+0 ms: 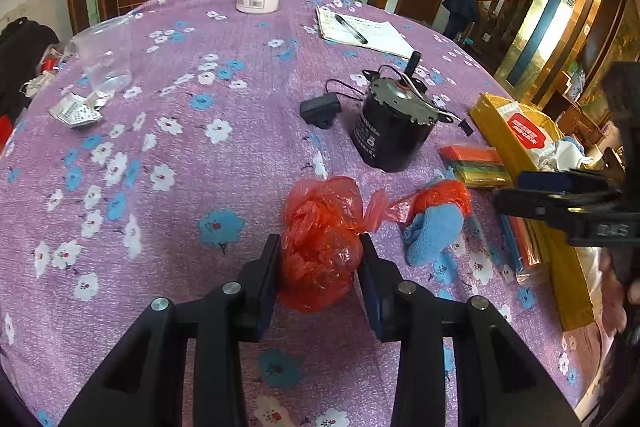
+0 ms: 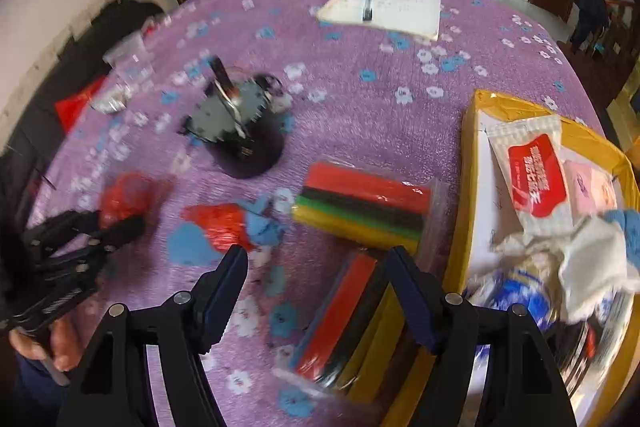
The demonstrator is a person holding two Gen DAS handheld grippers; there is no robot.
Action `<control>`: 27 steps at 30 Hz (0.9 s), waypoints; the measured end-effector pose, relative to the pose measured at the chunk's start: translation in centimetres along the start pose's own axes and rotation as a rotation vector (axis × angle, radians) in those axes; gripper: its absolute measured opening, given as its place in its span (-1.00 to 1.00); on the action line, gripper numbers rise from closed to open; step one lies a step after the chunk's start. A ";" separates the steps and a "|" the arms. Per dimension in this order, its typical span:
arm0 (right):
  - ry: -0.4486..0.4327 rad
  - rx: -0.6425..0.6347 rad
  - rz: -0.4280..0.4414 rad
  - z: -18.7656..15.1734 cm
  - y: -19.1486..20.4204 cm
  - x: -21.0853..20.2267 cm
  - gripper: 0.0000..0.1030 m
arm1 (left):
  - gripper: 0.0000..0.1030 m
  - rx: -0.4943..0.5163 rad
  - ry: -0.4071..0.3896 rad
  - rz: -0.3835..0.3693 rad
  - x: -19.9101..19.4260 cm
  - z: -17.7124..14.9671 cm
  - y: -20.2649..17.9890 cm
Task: Organize soft objects
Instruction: 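Grasp the red plastic bag with left gripper while right grasps the striped band pack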
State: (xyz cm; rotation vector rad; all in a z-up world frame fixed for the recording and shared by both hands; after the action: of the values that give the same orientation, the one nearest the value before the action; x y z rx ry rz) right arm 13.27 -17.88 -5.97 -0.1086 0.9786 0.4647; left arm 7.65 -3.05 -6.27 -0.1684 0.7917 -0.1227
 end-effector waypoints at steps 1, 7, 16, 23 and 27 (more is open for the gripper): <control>0.011 -0.011 -0.017 -0.1 -0.3 0.5 0.48 | -0.31 0.001 -0.004 -0.003 -0.1 0.0 -0.1; 0.068 -0.093 -0.070 -0.5 -0.9 2.6 0.51 | -0.31 0.006 -0.006 -0.009 -0.1 0.0 -0.3; 0.050 -0.047 0.305 -4.8 7.0 -2.9 0.63 | -0.31 0.006 -0.005 -0.012 0.0 0.0 -0.3; -0.024 -0.063 0.109 -7.0 4.3 -5.1 0.63 | -0.31 -0.002 0.006 -0.018 0.1 -0.2 -0.2; -0.015 -0.098 0.099 -9.6 5.1 -5.3 0.63 | -0.31 0.011 0.005 -0.017 0.0 -0.2 -0.5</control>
State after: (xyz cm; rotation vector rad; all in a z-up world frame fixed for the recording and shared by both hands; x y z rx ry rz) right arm 1.14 -17.89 -6.40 -0.1448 0.9491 0.6042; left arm 7.52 -3.53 -6.34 -0.1642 0.7946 -0.1437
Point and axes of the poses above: each gripper's, at about its wrist camera, not at the fingertips, and x roughly the way its jaws point, y to its left, z to its top, the point moved 10 cm from there along x, roughly the way its jaws point, and after that the axes turned 7 degrees about -y, right-handed, at the moved point
